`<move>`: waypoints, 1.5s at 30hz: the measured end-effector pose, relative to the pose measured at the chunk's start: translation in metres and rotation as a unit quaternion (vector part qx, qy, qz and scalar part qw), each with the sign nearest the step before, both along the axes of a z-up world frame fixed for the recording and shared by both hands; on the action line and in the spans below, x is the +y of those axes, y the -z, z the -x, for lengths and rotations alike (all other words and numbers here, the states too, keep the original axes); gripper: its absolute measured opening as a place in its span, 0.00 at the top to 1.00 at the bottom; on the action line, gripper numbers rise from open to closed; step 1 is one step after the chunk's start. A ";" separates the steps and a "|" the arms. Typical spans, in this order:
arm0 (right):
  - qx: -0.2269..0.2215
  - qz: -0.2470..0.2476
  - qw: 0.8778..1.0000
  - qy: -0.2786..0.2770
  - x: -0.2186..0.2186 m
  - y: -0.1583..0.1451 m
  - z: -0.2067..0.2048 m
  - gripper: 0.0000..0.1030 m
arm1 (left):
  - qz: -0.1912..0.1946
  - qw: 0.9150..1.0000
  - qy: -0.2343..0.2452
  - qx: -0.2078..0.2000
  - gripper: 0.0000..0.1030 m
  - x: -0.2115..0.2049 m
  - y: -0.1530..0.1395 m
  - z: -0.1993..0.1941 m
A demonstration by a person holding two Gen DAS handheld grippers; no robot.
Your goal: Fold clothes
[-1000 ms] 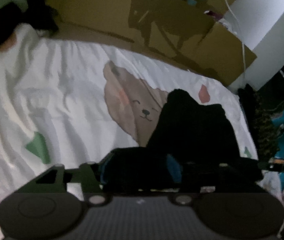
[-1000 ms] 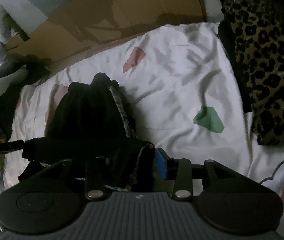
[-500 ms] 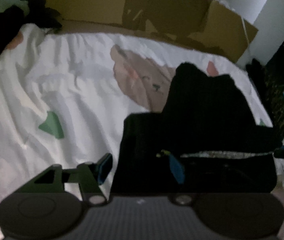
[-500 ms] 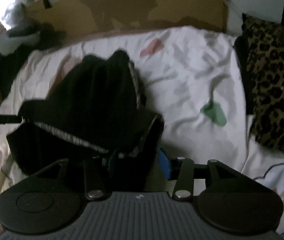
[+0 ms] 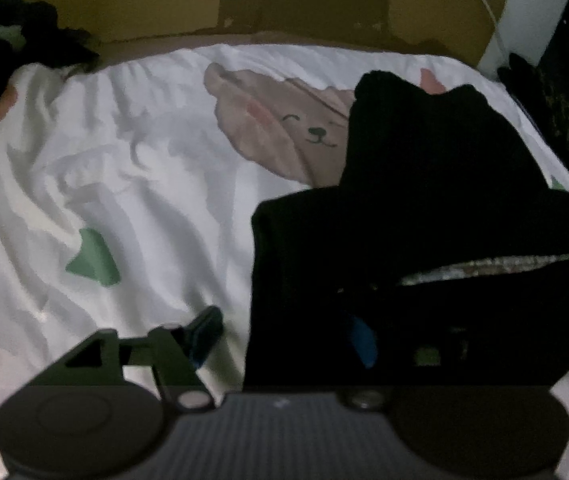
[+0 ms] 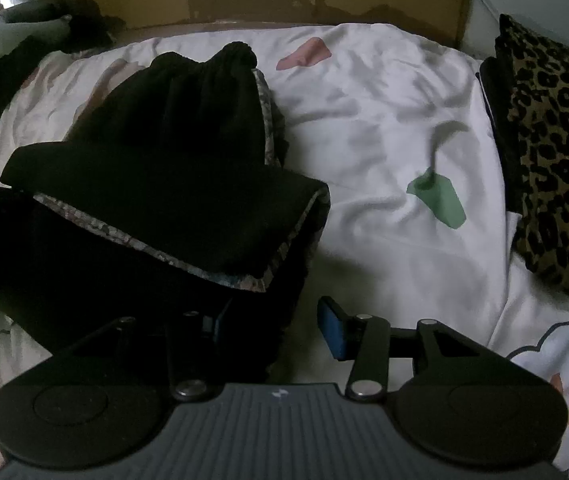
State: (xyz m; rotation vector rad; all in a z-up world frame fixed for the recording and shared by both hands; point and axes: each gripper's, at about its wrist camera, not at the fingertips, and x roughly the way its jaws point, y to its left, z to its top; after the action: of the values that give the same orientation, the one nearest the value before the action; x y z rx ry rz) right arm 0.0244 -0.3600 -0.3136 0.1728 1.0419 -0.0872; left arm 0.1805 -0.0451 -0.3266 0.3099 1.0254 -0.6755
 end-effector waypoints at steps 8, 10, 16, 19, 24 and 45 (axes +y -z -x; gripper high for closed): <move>-0.001 -0.009 1.000 0.005 -0.007 0.002 -0.012 0.47 | 0.000 1.000 0.010 -0.012 0.28 -0.009 0.002 -0.014; -0.002 -0.009 1.000 0.004 -0.008 0.001 -0.015 0.47 | 0.002 1.000 0.009 -0.010 0.28 -0.010 0.001 -0.019; -0.016 -0.014 1.000 0.012 -0.016 -0.008 -0.026 0.47 | 0.023 1.000 -0.006 -0.015 0.30 -0.014 -0.012 -0.034; -0.024 -0.016 0.999 0.017 -0.021 -0.013 -0.035 0.47 | 0.032 0.999 -0.007 -0.019 0.31 -0.019 -0.018 -0.043; -0.037 -0.018 0.999 0.026 -0.030 -0.020 -0.050 0.47 | 0.048 0.998 -0.013 -0.024 0.31 -0.029 -0.026 -0.060; -0.048 -0.038 0.995 0.073 -0.053 -0.024 -0.067 0.47 | 0.092 0.995 -0.046 -0.011 0.30 -0.027 -0.038 -0.084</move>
State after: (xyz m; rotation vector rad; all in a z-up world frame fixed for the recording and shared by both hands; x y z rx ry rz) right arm 0.0916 -0.4129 -0.2901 0.3198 0.9358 -0.1702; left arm 0.2643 -0.0721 -0.2885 0.1079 0.9433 -0.6770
